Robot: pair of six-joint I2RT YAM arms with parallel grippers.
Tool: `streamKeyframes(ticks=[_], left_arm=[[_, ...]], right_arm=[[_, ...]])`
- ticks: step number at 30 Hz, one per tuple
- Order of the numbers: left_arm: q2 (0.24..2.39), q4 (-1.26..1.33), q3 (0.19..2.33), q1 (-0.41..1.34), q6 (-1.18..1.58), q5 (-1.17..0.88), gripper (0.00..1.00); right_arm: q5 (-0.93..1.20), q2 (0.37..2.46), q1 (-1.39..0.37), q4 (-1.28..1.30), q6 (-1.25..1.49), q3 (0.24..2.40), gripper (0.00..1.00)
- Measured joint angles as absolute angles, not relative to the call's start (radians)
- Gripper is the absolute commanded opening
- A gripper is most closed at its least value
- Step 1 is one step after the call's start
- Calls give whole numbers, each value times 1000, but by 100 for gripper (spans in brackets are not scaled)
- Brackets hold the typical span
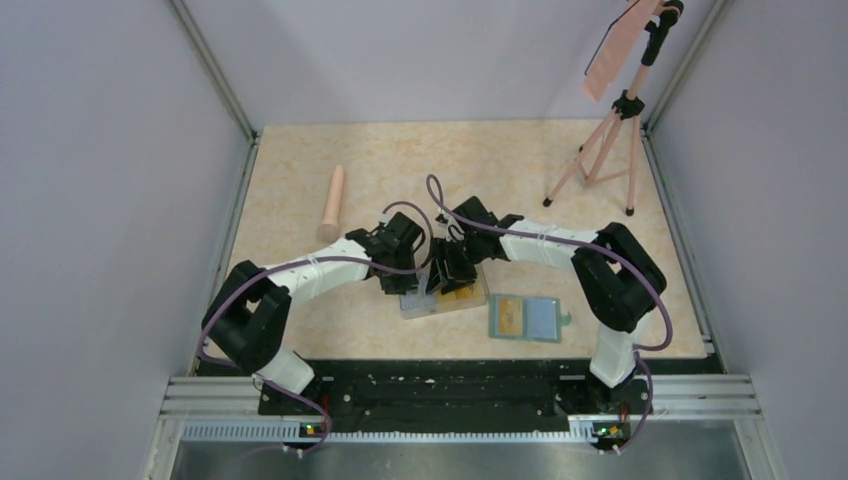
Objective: Put the credit cards into the card holder
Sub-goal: Pick up the credit card from the storage box.
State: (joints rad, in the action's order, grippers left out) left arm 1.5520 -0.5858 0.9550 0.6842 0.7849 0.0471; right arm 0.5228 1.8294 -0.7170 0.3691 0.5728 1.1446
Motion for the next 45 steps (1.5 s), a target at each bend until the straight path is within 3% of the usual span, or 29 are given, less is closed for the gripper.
streamKeyframes(ticks=[9,12,16,36,45], left_arm=[[1589,-575,991,728,782,50,28],[1595,-577,999,740,781,48,24],[1595,-586,999,740,776,52,18],[1589,-598,992,746,795,78,16],[1547,-624,985,748,782,91,32]], right_arm=[[561,1840,-717,329,589,1136,39],[566,1843,-717,315,590,1126,26],[561,1851,-711,315,592,1119,0],[493,1769,-704,426,545,1142,0],[462,1696,-698,506,526,1169,0]])
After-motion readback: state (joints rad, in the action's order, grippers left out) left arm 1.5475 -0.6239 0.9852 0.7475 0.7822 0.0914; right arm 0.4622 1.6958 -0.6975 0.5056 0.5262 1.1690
